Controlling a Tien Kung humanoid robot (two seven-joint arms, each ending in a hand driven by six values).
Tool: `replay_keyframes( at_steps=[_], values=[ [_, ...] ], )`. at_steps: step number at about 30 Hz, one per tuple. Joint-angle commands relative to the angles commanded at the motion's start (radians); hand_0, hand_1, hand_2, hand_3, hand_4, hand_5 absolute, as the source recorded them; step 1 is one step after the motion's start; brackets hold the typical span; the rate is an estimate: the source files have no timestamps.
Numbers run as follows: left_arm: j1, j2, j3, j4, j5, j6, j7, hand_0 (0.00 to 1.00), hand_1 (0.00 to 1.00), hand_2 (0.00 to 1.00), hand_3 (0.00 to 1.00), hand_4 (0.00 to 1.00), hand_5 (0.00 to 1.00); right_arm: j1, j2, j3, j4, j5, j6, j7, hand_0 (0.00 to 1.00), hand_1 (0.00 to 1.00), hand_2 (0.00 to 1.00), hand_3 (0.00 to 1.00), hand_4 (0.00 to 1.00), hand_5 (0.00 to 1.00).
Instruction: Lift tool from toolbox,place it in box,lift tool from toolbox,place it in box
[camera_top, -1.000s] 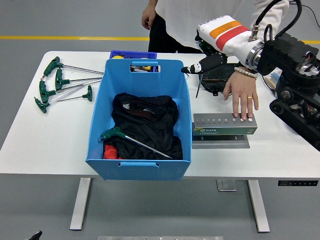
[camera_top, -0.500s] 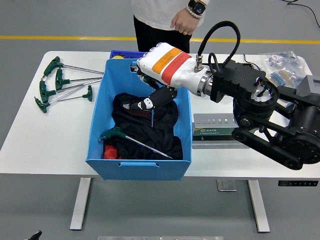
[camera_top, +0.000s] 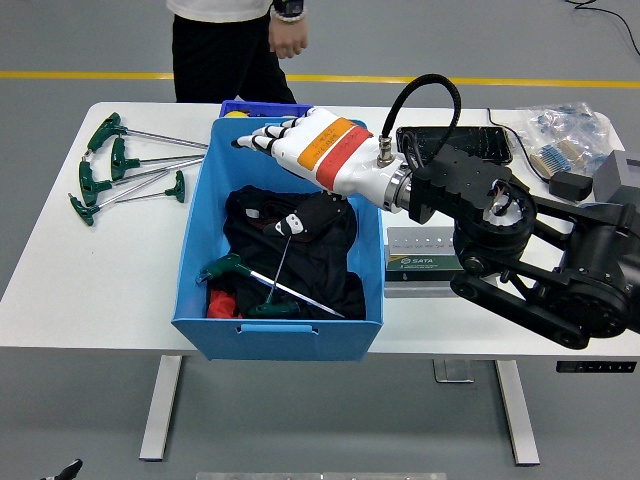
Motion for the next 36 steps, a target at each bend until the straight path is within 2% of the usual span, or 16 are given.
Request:
replay_keyframes(
  at_steps=[6, 14, 22, 30, 33, 34, 36],
  values=[
    [0.002, -0.002, -0.016, 0.0, 0.021, 0.0, 0.004, 0.735, 0.743, 0.763, 0.651, 0.639, 0.552, -0.024, -0.014, 0.017, -0.003, -0.006, 0.005, -0.007, 0.799, 0.812, 0.997, 0.998, 0.982, 0.651],
    [0.005, -0.003, -0.033, 0.0, 0.042, -0.002, 0.007, 0.735, 0.743, 0.763, 0.65, 0.641, 0.549, -0.096, -0.065, 0.078, -0.024, -0.002, 0.025, -0.019, 0.818, 0.819, 0.996, 0.998, 0.992, 0.643],
    [0.008, -0.004, -0.044, 0.0, 0.061, -0.005, 0.011, 0.735, 0.743, 0.763, 0.648, 0.635, 0.538, -0.158, -0.113, 0.175, -0.038, 0.0, 0.025, -0.019, 0.832, 0.823, 0.989, 0.998, 0.998, 0.632],
    [0.009, -0.005, -0.047, 0.0, 0.062, -0.004, 0.011, 0.734, 0.743, 0.762, 0.648, 0.633, 0.537, -0.259, -0.19, 0.332, -0.065, 0.011, 0.024, -0.011, 0.838, 0.823, 0.986, 0.998, 0.998, 0.632],
    [0.007, -0.006, -0.052, 0.0, 0.071, -0.004, 0.013, 0.734, 0.743, 0.762, 0.648, 0.633, 0.537, -0.287, -0.206, 0.384, -0.062, 0.047, 0.004, 0.011, 0.838, 0.823, 0.986, 0.998, 0.998, 0.632],
    [0.007, -0.006, -0.054, 0.0, 0.076, -0.004, 0.014, 0.733, 0.743, 0.762, 0.647, 0.632, 0.536, -0.295, -0.211, 0.397, -0.058, 0.062, -0.004, 0.02, 0.829, 0.814, 0.957, 0.97, 0.998, 0.634],
    [0.007, -0.008, -0.069, 0.0, 0.095, -0.005, 0.017, 0.733, 0.743, 0.762, 0.647, 0.632, 0.536, -0.326, -0.222, 0.444, -0.041, 0.125, -0.033, 0.051, 0.829, 0.814, 0.957, 0.97, 0.998, 0.634]
  ],
)
